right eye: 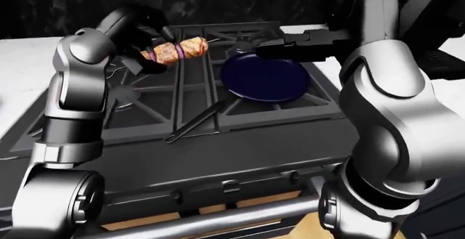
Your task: Pick the skewer from the plate and place it in the pan.
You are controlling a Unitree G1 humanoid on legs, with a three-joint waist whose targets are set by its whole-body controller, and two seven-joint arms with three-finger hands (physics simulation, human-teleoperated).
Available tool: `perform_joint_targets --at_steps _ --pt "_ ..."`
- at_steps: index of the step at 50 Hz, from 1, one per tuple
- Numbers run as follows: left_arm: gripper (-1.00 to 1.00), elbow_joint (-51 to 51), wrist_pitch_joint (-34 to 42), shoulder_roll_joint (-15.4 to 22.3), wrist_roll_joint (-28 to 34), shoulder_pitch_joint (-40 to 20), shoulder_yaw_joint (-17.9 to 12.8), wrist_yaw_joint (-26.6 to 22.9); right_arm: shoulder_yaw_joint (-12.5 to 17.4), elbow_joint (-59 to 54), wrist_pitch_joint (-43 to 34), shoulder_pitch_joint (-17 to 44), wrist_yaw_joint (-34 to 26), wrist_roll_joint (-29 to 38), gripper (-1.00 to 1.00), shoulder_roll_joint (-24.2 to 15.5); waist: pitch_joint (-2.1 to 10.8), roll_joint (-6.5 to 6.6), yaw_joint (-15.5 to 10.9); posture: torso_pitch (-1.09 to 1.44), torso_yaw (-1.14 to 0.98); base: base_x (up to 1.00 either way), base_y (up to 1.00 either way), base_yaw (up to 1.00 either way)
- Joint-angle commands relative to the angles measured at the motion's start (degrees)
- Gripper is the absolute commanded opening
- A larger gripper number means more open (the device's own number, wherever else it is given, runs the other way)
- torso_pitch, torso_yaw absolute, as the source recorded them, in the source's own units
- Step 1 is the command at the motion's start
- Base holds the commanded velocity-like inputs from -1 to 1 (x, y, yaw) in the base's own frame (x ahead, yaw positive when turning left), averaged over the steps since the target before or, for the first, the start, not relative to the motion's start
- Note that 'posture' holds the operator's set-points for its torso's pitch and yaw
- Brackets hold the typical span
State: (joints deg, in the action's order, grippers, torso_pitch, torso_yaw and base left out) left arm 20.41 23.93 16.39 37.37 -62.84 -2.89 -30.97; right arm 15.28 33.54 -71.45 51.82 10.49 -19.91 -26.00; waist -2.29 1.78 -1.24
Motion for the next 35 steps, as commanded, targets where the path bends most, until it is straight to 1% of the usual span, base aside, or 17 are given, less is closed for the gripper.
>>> perform_joint_targets --at_steps 1,4,8,10,12,13,14,15,23,25,26,27,28,29,30,32,35 --pt "-1.0 -1.73 -0.75 0.23 -0.01 -2.58 -0.07 0.5 1.02 0.62 1.37 2.03 0.17 0.36 1.0 -1.06 1.8 1.11 0.74 0.0 0.0 0.0 -0.21 0.0" --pt "-1.0 -1.4 -0.89 0.22 -0.03 -2.81 -0.07 0.62 0.94 0.47 1.72 1.82 0.09 0.47 1.0 -1.03 2.35 0.31 0.79 0.0 0.0 0.0 -0.2 0.0" --pt "-1.0 -1.19 -0.88 0.18 -0.04 -3.1 -0.01 0.59 1.05 0.47 1.65 1.84 0.09 0.49 1.0 -1.02 1.66 -1.64 0.76 0.0 0.0 0.0 -0.2 0.0" --pt "-1.0 -0.88 -0.92 0.21 -0.04 -3.5 0.02 0.56 1.09 0.47 1.56 1.93 0.11 0.47 1.0 -1.03 1.71 -3.66 0.52 0.0 0.0 0.0 -0.2 0.0" --pt "-1.0 -0.72 -1.04 0.21 -0.06 -3.57 0.02 0.61 1.11 0.49 1.41 2.07 0.13 0.4 1.0 -1.0 2.5 -8.02 0.38 0.0 0.0 0.0 -0.21 0.0" --pt "-1.0 -0.7 -1.05 0.21 -0.05 -3.57 0.04 0.59 1.11 0.45 1.43 2.08 0.12 0.4 1.0 -1.02 1.83 -5.43 0.65 0.0 0.0 0.0 -0.2 0.0" --pt "-1.0 -0.93 -0.87 0.18 0.0 -3.58 0.07 0.44 1.17 0.45 1.4 2.13 0.14 0.38 1.0 -1.04 1.59 -6.3 0.41 0.0 0.0 0.0 -0.2 0.0" --pt "-1.0 -0.85 -0.88 0.18 -0.01 -3.74 0.07 0.4 1.19 0.47 1.34 2.17 0.16 0.36 1.0 -1.08 1.63 -6.04 0.53 0.0 0.0 0.0 -0.2 0.0" --pt "-1.0 -1.11 -0.84 0.05 0.02 -3.4 0.05 0.4 1.13 0.52 1.35 2.16 0.23 0.32 1.0 -1.15 1.07 -1.95 0.17 0.0 0.0 0.0 -0.21 0.0" --pt "-1.0 -1.32 -0.81 0.05 0.01 -3.13 0.0 0.41 1.05 0.43 1.63 1.97 0.19 0.39 1.0 -1.14 1.2 -0.43 0.32 0.0 0.0 0.0 -0.2 0.0" --pt "-1.0 -1.41 -0.74 0.08 0.01 -3.11 -0.02 0.37 1.03 0.4 1.71 1.92 0.18 0.42 1.0 -1.13 1.5 1.02 0.48 0.0 0.0 0.0 -0.21 0.0" --pt "-1.0 -1.46 -0.7 0.1 0.0 -3.11 -0.03 0.33 1.01 0.39 1.62 2.03 0.21 0.42 1.0 -1.11 2.07 1.27 0.99 0.0 0.0 0.0 -0.2 0.0" --pt "-1.0 -1.52 -0.64 0.1 0.0 -3.12 -0.03 0.31 0.98 0.45 1.42 2.19 0.28 0.39 1.0 -1.07 1.73 0.07 0.37 0.0 0.0 0.0 -0.21 0.0" --pt "-1.0 -1.45 -0.74 0.09 -0.05 -3.07 -0.05 0.37 0.91 0.52 1.28 2.27 0.34 0.41 1.0 -1.05 1.66 0.93 0.7 0.0 0.0 0.0 -0.2 0.0" --pt "-1.0 -1.48 -0.69 0.09 -0.05 -3.1 -0.04 0.33 0.94 0.55 1.34 2.16 0.32 0.42 1.0 -1.02 1.83 0.85 0.72 0.0 0.0 0.0 -0.2 0.0" --pt "-1.0 -1.5 -0.65 0.13 -0.05 -3.18 -0.03 0.29 1.05 0.61 1.33 2.13 0.27 0.41 1.0 -1.05 2.22 0.31 0.77 0.0 0.0 0.0 -0.21 0.0" --pt "-1.0 -1.39 -0.73 0.07 -0.08 -3.2 0.01 0.37 1.11 0.61 1.25 2.24 0.26 0.39 1.0 -1.1 1.67 -1.0 0.77 0.0 0.0 0.0 -0.21 0.0"
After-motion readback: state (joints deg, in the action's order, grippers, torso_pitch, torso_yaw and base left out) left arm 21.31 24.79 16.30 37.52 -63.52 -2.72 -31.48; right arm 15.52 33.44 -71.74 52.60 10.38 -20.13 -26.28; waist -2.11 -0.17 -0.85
